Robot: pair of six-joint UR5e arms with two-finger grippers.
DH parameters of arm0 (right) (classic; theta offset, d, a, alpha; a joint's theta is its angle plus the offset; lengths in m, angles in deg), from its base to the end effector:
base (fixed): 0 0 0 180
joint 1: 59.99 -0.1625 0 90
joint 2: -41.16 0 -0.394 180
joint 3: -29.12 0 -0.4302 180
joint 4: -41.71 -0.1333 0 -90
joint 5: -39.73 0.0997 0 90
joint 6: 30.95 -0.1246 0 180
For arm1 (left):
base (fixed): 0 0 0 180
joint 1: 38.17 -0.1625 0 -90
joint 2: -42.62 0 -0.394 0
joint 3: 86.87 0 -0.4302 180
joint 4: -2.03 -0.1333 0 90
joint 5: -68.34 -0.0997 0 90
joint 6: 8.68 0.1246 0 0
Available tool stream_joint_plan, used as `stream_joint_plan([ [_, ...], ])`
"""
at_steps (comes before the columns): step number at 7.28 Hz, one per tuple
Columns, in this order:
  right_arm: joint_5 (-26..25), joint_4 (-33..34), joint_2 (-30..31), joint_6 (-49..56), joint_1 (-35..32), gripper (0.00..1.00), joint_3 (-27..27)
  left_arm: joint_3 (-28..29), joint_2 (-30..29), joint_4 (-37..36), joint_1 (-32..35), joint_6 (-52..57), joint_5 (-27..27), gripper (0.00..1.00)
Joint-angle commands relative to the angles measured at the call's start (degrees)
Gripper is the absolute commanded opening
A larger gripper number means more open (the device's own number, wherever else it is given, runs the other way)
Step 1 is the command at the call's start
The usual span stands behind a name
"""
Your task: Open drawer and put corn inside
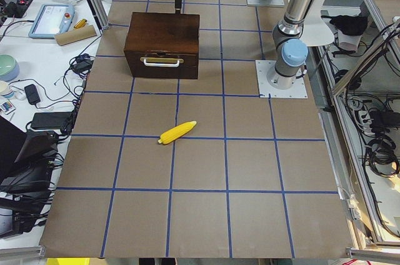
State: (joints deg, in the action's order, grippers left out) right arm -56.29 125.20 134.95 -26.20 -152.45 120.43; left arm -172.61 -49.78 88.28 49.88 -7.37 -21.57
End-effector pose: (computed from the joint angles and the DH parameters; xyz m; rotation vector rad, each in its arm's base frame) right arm 0.1413 -0.4889 0.4436 0.1965 -3.0297 -0.1100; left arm -0.1144 -0.5621 0.4559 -0.0174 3.1366 -0.1537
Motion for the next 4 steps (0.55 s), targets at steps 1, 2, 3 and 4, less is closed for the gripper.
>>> stream_joint_plan([
  [1,0.0,0.0,0.0,0.0,0.0,1.0,0.0,0.0,0.1,0.5,0.0,0.0,0.0,1.0],
  [2,0.0,0.0,0.1,0.1,0.0,1.0,0.0,0.0,0.1,0.8,-0.1,0.0,0.0,1.0],
  [3,0.0,0.0,0.1,0.1,0.0,1.0,0.0,0.0,0.0,0.8,-0.2,0.0,-0.1,1.0],
  [4,0.0,0.0,0.0,0.1,0.0,1.0,0.0,0.0,-0.1,0.8,-0.2,0.0,-0.2,1.0],
])
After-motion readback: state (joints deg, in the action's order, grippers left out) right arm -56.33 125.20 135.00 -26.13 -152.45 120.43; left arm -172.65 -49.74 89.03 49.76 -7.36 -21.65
